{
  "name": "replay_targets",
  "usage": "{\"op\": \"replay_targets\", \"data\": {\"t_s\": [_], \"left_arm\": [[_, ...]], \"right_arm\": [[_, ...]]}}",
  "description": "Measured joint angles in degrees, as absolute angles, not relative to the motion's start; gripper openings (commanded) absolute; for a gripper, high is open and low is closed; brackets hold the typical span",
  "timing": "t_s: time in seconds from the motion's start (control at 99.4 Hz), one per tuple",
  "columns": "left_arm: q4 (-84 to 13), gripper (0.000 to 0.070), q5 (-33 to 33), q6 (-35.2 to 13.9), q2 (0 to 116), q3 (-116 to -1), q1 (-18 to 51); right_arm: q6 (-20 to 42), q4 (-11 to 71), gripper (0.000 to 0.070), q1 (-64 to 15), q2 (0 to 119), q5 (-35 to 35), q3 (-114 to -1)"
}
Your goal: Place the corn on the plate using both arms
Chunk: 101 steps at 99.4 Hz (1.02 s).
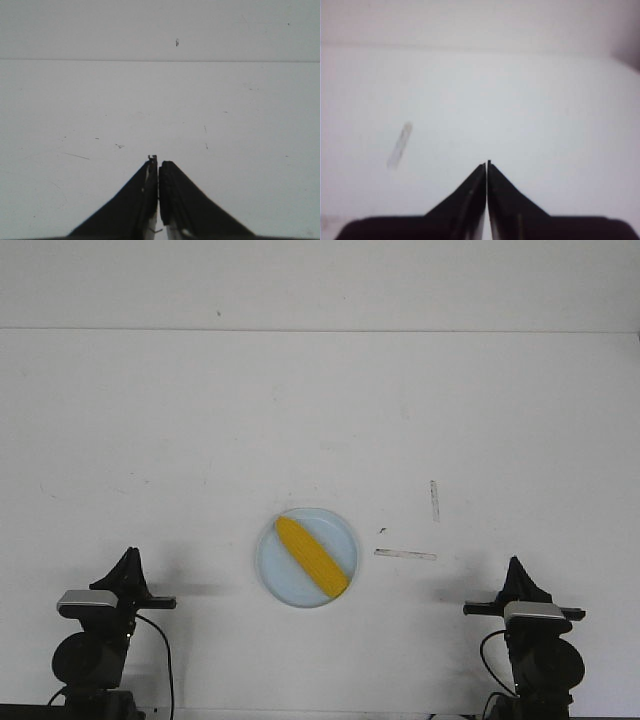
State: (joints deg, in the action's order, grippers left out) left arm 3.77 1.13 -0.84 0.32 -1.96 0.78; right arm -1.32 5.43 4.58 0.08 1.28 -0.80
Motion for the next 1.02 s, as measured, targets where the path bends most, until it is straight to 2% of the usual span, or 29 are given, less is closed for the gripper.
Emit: {"op": "replay_targets", "data": {"t_s": [1.016], "left_arm": [[3.77, 0.0000, 1.15, -0.84, 0.32, -1.96, 0.78]], "right_arm": [[-1.32, 3.27, 0.0013, 4.58, 0.08, 1.28, -0.80]]}}
